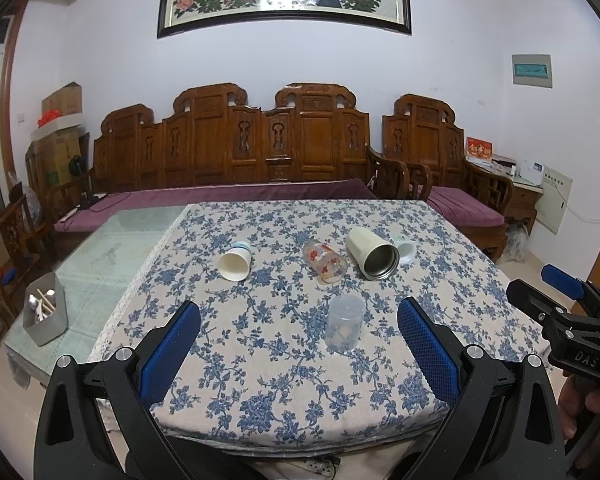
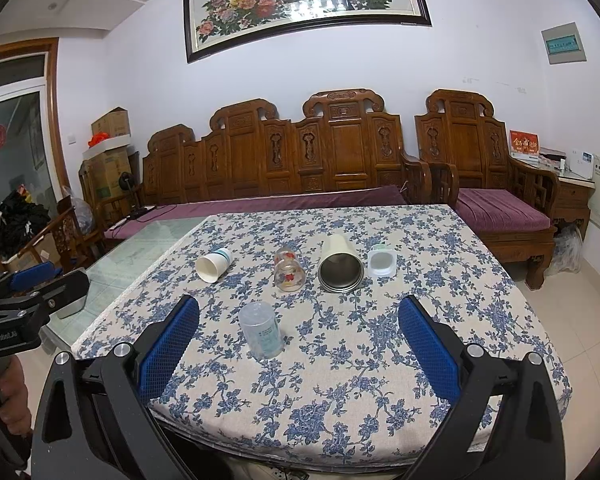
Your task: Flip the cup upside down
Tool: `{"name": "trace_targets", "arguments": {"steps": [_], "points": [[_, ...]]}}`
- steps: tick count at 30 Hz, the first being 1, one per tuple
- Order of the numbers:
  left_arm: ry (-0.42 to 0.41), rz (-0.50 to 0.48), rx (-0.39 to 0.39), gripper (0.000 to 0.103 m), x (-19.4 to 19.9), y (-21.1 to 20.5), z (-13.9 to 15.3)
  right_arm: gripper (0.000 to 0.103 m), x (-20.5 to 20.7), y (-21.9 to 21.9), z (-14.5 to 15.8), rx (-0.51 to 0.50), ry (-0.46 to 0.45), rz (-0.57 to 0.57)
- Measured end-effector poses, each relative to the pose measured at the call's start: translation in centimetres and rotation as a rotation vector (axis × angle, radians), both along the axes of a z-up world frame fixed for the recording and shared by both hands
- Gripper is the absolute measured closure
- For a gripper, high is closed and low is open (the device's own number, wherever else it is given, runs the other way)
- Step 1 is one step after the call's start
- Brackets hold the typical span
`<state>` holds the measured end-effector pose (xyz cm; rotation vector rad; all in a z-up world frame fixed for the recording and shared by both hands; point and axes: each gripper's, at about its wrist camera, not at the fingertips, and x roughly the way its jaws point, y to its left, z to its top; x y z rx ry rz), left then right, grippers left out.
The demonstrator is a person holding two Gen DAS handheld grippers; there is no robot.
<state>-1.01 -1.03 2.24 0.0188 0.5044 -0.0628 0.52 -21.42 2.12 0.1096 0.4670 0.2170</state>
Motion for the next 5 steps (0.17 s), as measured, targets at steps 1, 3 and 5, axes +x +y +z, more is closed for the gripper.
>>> {"name": "trace_targets", "arguments": {"steps": [1,3,5], "points": [[0.0,0.001,0.0,0.008,-0.04,0.01,-0.08,0.003,-0.05,-0.02,0.03,0.001,-0.003,-0.001],[0.0,0.002,0.0,0.008,-0.14,0.01,-0.18,0.003,-0.14,-0.04,0.1,0.0,-0.007,-0.001],[-0.001,0.001,0.001,0.008,-0.14,0.0,-0.2,0.003,-0.21,-0.07,0.1,0.0,-0.009,-0.002]]}}
